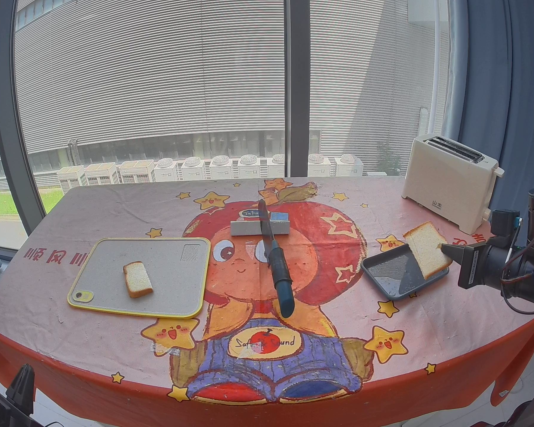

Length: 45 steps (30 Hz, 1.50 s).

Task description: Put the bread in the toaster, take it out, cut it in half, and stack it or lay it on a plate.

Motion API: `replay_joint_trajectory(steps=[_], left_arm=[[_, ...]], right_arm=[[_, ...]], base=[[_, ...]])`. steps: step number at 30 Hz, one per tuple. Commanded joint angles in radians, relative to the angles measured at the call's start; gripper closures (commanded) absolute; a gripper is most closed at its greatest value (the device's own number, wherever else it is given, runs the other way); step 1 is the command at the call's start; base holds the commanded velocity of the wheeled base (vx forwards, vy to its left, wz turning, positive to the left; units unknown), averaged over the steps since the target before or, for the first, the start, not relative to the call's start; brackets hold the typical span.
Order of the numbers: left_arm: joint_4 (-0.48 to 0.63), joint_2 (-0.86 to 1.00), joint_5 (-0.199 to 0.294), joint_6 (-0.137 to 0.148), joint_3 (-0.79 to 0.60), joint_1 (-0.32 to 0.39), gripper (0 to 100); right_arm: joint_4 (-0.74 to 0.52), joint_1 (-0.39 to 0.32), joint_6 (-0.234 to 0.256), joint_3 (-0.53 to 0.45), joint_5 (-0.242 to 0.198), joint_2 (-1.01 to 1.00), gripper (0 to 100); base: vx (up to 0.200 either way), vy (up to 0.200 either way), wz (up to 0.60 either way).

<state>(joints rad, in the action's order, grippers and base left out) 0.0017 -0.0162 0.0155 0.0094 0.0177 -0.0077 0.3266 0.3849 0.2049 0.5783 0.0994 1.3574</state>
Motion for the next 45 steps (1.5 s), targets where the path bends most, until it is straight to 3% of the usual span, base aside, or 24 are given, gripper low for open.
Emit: replay_joint_trajectory(steps=[1,12,45], left_arm=[[0.000,0.016,0.000,0.000,-0.018,0.000,100],[0.000,0.016,0.000,0.000,-0.018,0.000,100],[0.000,0.016,0.000,0.000,-0.018,0.000,100]], right_arm=[[0.000,-0.006,-0.015,0.003,-0.009,0.028,100],[0.095,-0.038,-0.045,0.025,-0.041,0.089,100],[0.098,-0.075,-0.048,0.025,-0.043,0.281,100]], base=[[0.000,0.000,0.00],[0.000,0.000,0.00],[0.000,0.000,0.00]])
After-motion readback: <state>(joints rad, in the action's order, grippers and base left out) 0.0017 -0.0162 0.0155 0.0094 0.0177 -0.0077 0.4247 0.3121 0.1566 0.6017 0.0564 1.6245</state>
